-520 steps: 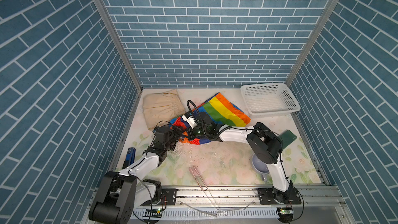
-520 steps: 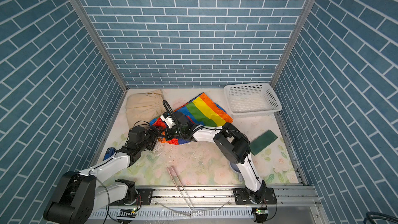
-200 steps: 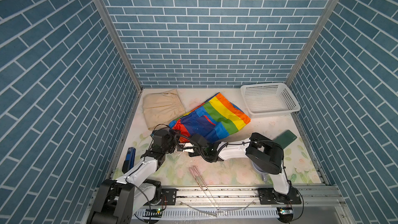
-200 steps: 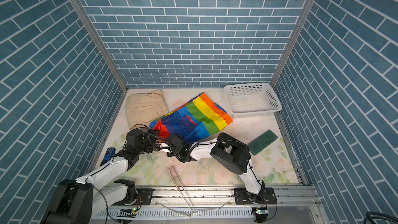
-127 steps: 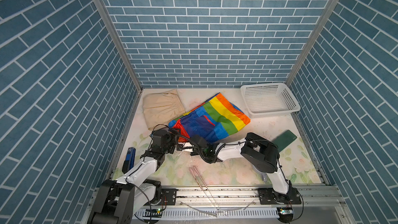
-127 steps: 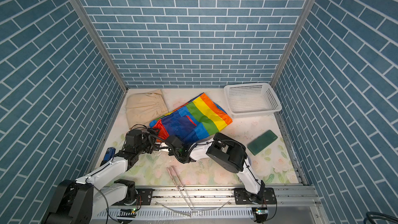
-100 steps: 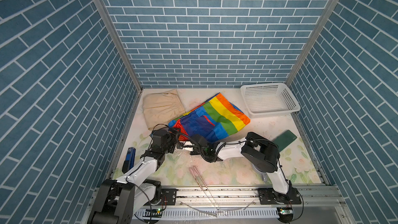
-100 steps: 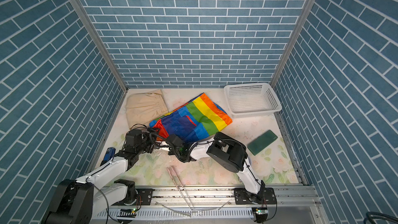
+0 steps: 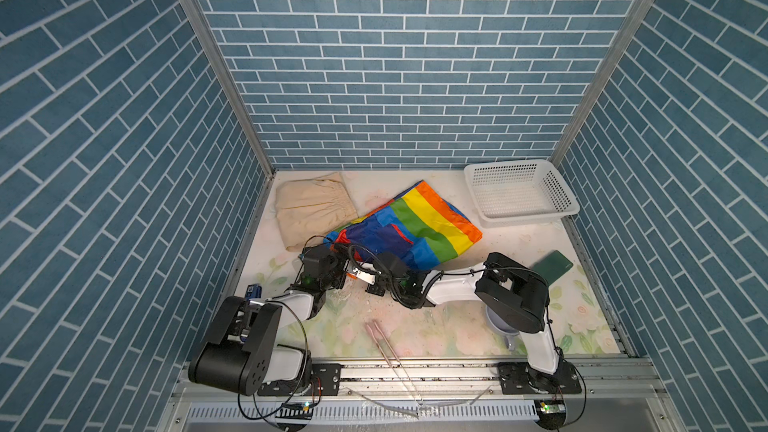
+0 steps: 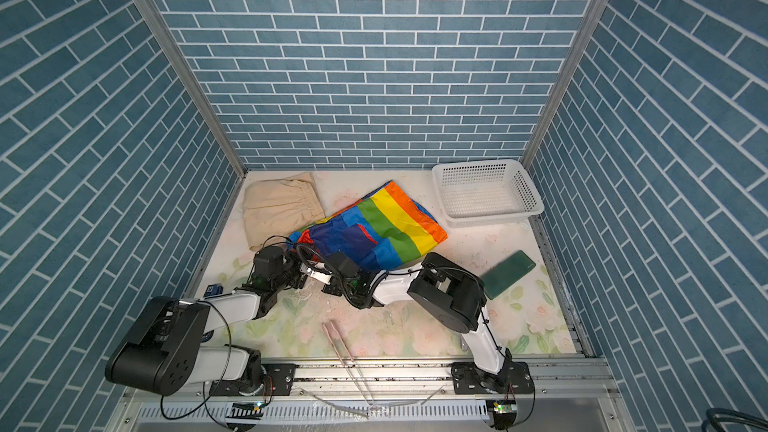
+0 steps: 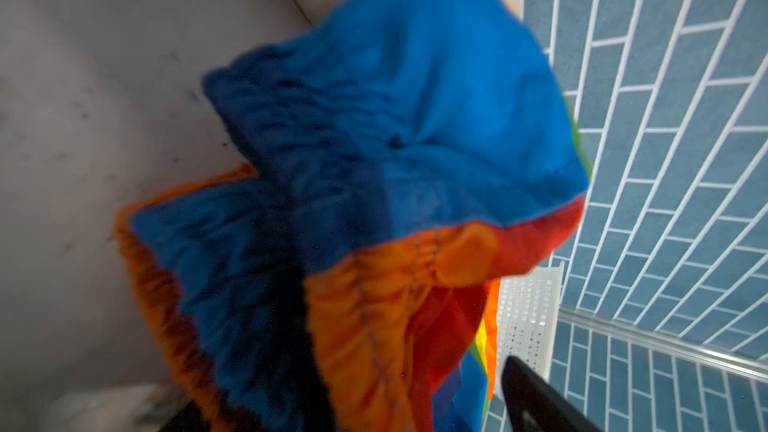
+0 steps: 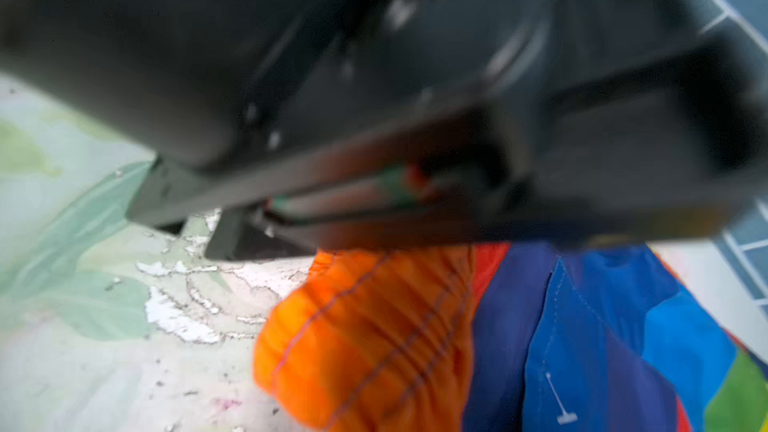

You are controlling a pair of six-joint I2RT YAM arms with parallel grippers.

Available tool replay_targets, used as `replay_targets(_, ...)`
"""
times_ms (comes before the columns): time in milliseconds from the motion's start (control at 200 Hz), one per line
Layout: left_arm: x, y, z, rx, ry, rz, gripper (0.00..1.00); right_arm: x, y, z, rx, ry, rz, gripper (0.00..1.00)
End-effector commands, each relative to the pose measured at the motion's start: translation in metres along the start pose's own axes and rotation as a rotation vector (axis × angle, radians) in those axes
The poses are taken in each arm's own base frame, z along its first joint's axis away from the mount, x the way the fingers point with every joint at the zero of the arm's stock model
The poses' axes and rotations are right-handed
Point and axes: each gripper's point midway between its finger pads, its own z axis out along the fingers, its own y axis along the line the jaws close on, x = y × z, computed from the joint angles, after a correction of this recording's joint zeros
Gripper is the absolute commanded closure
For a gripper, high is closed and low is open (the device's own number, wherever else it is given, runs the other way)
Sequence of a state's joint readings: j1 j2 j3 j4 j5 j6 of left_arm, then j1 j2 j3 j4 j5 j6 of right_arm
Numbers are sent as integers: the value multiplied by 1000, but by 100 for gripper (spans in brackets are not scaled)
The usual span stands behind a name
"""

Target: Fold and stack the shorts

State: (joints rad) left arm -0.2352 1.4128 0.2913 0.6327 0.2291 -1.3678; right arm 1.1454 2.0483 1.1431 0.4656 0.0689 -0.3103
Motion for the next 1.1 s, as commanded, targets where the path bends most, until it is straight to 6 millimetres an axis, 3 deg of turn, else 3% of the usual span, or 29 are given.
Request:
replay_targets(0,3,-7,4,77,-2,-7,47,-23,-2,-13,-25,-85,91,100)
replay_targets(55,4,-4,8,80,7,-21,64,-21,-3,-13,-24,-76,103,88)
replay_targets(120,7,-4,14,87,30,-20,79,-21,-2,-17,-29,-70,120,57)
replay_targets(165,10,-2,17,80,52,-24,88,-21,-3,-22,-33,-64,135,43)
replay_targets(245,17,2,23,60,112,-31,97,-24,-11,-40,-21,-60,179,34)
replay_targets(370,22,5,24,60,182,-46,100,-24,-42,-80,2,-88,331,33)
replay_targets(445,21,5,19,60,205,-44,100,-14,-69,-99,43,-93,441,34)
replay_targets(520,21,5,12,43,219,-26,100,6,-91,-110,99,-44,536,44)
replay_targets(560,21,6,8,21,225,-6,100,17,-98,-111,119,-13,569,55)
replay_targets(630,21,3,-1,-31,228,56,100,36,-103,-109,147,43,623,85)
replay_targets(685,17,-2,-12,-79,216,122,99,47,-103,-104,146,83,667,100)
replay_targets(860,1,-12,-50,-206,144,309,95,59,-91,-77,75,156,811,100)
replay_targets(950,-1,-14,-57,-228,143,337,95,63,-82,-63,31,184,905,100)
replay_targets(1095,-3,-23,-62,-238,148,366,95,86,-58,-47,-10,242,1059,100)
